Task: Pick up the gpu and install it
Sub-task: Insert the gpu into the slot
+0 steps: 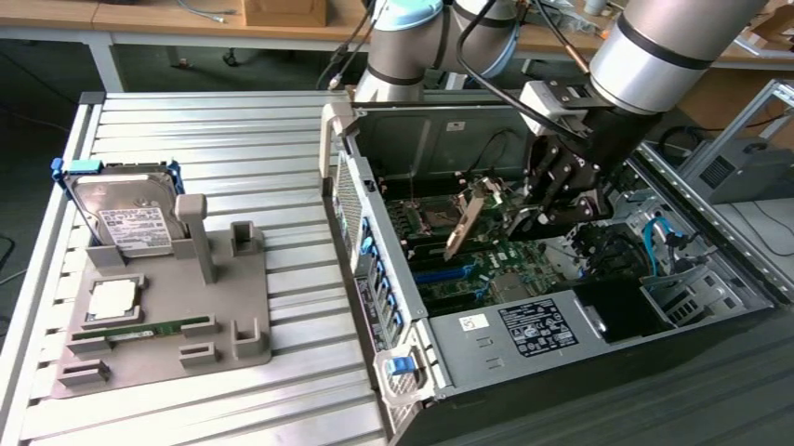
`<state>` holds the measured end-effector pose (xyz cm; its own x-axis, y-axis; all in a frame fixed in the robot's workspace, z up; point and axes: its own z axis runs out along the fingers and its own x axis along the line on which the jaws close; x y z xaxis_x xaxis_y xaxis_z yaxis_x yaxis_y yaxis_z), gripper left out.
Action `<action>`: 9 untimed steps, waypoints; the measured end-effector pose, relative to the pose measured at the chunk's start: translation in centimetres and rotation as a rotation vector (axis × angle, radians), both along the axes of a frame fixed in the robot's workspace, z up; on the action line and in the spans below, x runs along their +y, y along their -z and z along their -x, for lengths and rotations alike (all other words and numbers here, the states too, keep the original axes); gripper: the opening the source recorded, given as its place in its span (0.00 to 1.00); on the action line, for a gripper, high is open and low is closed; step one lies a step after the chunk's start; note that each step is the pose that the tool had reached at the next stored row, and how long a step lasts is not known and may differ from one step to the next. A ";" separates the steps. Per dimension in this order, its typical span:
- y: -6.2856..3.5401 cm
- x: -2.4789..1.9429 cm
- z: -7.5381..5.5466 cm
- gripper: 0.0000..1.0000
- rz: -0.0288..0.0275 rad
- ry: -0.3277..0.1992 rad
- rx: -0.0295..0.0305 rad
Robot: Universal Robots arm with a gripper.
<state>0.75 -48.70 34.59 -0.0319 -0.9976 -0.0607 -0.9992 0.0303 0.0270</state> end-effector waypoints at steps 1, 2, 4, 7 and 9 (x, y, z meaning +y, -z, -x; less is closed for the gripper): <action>0.06 -0.03 0.0 0.27 -0.0002 0.000 -0.0001; 0.10 -0.05 0.0 0.27 0.0000 0.000 0.0000; 0.18 -0.10 0.0 0.27 -0.0001 0.000 0.0000; 0.27 -0.17 0.0 0.27 -0.0001 0.000 -0.0001; 0.32 -0.20 0.0 0.27 -0.0001 0.000 -0.0001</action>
<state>0.71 -48.90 34.27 -0.0315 -0.9977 -0.0608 -0.9992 0.0299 0.0270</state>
